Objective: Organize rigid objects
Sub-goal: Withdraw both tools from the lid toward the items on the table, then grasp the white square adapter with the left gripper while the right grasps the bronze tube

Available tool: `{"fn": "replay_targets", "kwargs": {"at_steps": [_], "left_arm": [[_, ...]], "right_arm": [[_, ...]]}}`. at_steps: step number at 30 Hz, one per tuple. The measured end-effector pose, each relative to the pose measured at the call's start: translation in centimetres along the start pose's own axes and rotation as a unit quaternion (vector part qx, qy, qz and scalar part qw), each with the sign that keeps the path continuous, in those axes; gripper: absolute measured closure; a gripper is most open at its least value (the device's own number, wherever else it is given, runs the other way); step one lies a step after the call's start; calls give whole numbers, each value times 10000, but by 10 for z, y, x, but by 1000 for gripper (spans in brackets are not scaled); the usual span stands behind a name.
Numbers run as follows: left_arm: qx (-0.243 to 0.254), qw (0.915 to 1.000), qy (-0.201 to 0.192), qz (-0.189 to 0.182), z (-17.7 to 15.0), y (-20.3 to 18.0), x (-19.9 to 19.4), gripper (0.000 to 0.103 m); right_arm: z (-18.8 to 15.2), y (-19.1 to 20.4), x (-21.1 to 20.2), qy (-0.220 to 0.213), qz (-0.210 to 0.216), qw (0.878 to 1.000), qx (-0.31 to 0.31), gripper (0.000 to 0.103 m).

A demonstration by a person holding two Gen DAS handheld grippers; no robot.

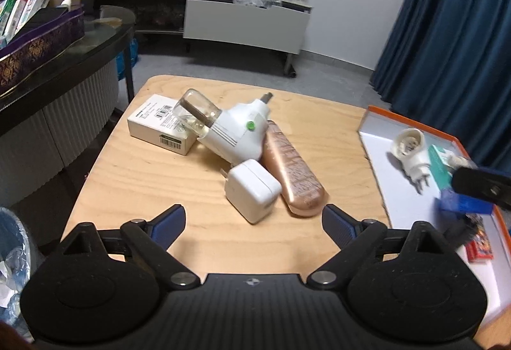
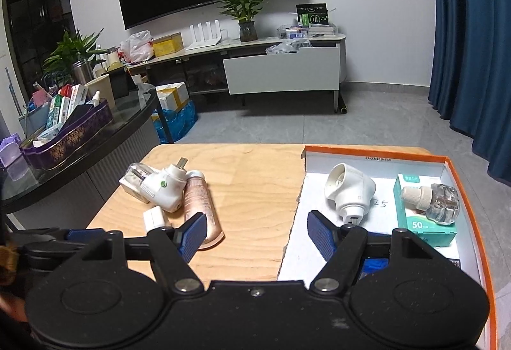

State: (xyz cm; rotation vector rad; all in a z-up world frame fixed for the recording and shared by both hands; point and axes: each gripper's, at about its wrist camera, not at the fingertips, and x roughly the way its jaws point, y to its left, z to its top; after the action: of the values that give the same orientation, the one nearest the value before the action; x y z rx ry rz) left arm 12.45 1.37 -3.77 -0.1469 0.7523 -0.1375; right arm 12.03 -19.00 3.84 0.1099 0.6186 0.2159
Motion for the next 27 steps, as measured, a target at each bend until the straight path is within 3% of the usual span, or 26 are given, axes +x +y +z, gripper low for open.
{"fn": "replay_targets", "kwargs": {"at_steps": [8, 10, 11, 13, 15, 17, 27], "left_arm": [[-455, 9985, -93, 289, 8, 1, 27, 18], [-460, 9982, -27, 386, 8, 1, 34, 30], [-446, 9983, 1, 374, 9, 1, 36, 40], [-394, 9985, 54, 367, 7, 2, 39, 46], [-326, 9988, 31, 378, 5, 4, 39, 64], [-254, 9988, 3, 423, 4, 7, 37, 74], [-158, 9992, -12, 368, 0, 23, 19, 74]], "right_arm": [[-2, 0, 8, 96, -25, 10000, 5, 21], [-1, 0, 10, 108, -21, 9999, 1, 21], [-1, 0, 11, 111, -15, 9999, -11, 21], [-1, 0, 14, 122, -18, 9999, -36, 21], [-2, 2, 18, 160, 10, 9999, -56, 21], [-2, 5, 23, 210, 51, 9997, -93, 21], [3, 38, 77, 634, 488, 9955, -508, 21]]}}
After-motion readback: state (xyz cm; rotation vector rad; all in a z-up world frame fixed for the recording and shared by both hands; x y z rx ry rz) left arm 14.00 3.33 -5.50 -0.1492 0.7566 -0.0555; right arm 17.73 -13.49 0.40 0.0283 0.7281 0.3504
